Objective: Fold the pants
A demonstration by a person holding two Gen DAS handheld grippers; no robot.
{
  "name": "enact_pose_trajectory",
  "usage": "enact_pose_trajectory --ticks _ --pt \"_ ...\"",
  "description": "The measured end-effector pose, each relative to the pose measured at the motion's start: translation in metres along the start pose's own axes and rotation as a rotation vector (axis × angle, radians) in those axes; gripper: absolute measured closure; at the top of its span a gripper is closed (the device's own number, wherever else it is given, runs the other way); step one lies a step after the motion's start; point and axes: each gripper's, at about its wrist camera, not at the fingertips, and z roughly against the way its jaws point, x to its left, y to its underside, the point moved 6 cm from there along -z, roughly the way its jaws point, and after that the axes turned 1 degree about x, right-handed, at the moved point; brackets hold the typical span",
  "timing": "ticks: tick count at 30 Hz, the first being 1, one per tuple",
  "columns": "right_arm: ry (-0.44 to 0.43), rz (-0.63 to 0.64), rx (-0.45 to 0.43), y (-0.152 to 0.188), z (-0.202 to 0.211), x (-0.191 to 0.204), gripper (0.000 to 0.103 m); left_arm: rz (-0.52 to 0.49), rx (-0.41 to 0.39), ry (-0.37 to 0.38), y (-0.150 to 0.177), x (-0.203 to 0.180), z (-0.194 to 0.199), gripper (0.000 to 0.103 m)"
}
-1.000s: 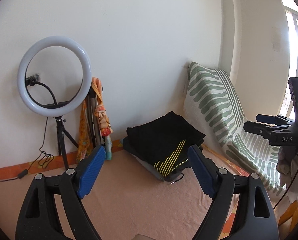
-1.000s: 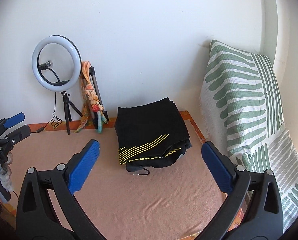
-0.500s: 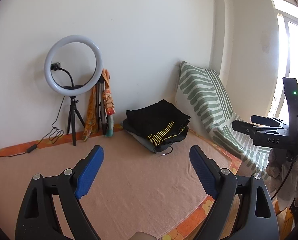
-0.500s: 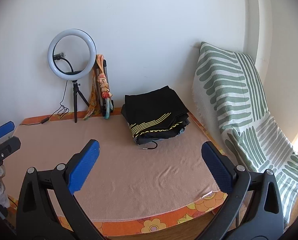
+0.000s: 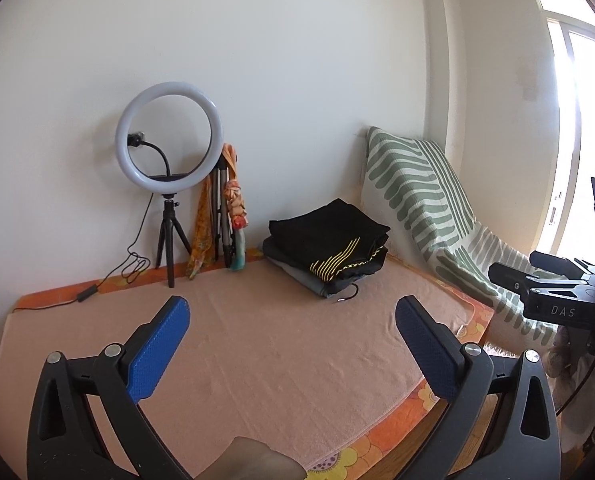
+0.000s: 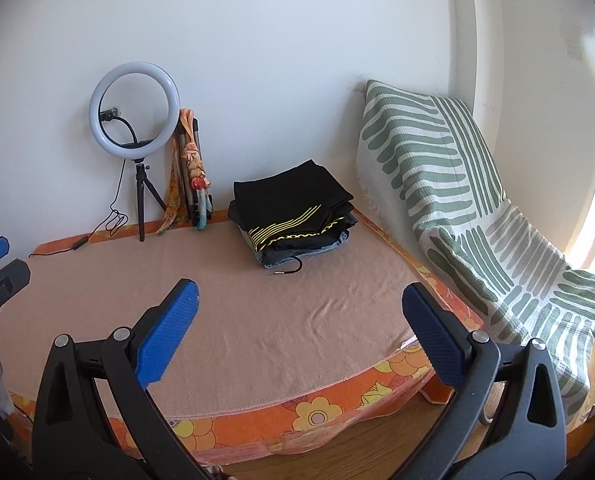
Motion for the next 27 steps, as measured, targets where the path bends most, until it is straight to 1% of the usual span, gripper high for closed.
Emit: enact_pose_trajectory --ticks 2,6,11,14,18,27 --pt "0.007 -0.001 0.004 0.007 0.0 0.001 0.0 0.013 0.012 0.004 0.003 0.001 -0.001 0.001" --pt "0.059 0.015 -0.015 0.016 0.004 0.0 0.0 0.031 0.021 0.006 0.01 0.001 -0.002 0.001" --pt "0.059 -0.028 -0.014 0.022 0.006 -0.004 0.0 0.032 0.035 0.021 0.015 -0.006 -0.006 0.001" --pt "0.069 -0.037 -0.02 0.024 0.008 -0.005 0.0 0.017 0.033 0.028 0.017 -0.011 -0.005 0.001" --pt "0.059 -0.05 -0.014 0.025 0.007 -0.006 0.0 -0.001 0.041 0.033 0.02 -0.015 -0.005 0.001" --pt "0.059 -0.04 -0.028 0.022 0.008 -0.003 0.0 0.033 0.022 0.016 0.017 -0.005 -0.002 0.001"
